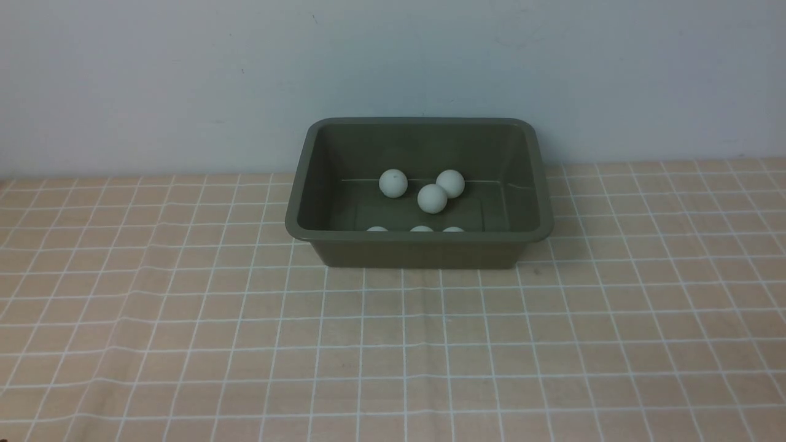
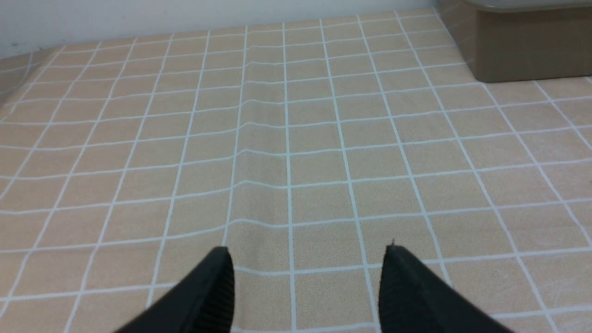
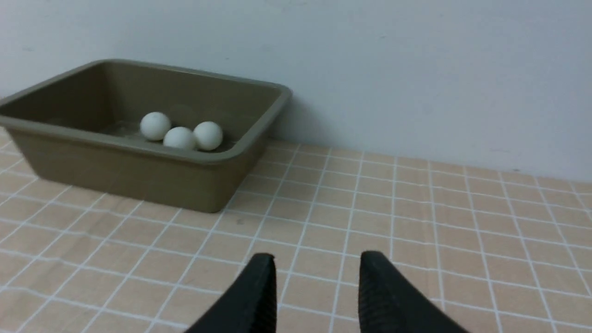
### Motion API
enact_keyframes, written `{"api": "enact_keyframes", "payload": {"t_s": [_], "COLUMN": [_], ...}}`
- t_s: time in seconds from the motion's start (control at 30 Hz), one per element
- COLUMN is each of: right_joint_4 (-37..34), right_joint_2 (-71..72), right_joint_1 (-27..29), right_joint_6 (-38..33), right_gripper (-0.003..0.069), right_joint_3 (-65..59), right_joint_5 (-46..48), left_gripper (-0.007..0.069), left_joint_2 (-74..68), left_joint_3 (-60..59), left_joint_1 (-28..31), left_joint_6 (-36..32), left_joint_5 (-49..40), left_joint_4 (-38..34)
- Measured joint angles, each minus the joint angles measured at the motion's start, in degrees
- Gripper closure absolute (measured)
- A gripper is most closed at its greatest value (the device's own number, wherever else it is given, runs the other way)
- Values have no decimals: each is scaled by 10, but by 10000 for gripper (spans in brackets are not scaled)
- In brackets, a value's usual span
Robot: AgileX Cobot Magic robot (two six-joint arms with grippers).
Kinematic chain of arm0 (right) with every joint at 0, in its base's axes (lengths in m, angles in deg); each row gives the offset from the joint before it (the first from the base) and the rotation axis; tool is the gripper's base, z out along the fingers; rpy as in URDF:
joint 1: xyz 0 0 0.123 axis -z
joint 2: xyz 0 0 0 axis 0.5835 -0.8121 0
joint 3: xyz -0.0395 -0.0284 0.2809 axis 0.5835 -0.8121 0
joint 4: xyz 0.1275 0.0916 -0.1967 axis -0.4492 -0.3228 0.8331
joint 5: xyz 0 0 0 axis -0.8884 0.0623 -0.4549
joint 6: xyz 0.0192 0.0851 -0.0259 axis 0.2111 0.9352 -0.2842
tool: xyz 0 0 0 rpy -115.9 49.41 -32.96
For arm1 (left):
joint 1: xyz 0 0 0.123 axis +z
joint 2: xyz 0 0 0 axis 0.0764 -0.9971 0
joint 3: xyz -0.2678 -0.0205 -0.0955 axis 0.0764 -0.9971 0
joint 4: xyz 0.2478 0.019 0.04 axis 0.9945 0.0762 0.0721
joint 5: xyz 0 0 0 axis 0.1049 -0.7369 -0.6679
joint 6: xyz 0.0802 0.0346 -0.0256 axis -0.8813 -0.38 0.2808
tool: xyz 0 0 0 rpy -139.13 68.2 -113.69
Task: Put the table tennis balls into the box on the light coffee tablecloth.
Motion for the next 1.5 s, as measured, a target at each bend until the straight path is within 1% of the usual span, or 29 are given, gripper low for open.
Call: {"api": "enact_keyframes", "payload": {"t_s": [0.23, 0.53, 0.63, 0.77, 0.83, 1.0, 1.5], "right_joint_4": [0, 2, 24, 58, 61, 58, 58], "right_joint_2": [0, 0, 0, 0, 0, 0, 0], "right_joint_1": [11, 12, 12, 12, 12, 12, 12], "right_joint_6": [13, 15, 27, 63, 71, 72, 72], "right_gripper": [417, 417, 417, 417, 417, 417, 417], "right_joint_3": [-33, -71, -74, -75, -77, -80, -81], "right_joint_5": [21, 12, 10, 7, -2, -22, -23], "left_gripper": [274, 274, 274, 274, 274, 274, 274], "left_joint_2": [0, 0, 0, 0, 0, 0, 0], "left_joint_3": [0, 0, 0, 0, 0, 0, 0], "left_joint_1": [0, 0, 0, 0, 0, 0, 0], "left_joint_6": [0, 0, 0, 0, 0, 0, 0], "left_joint_5": [0, 0, 0, 0, 0, 0, 0], "left_joint_4": [0, 0, 0, 0, 0, 0, 0]}}
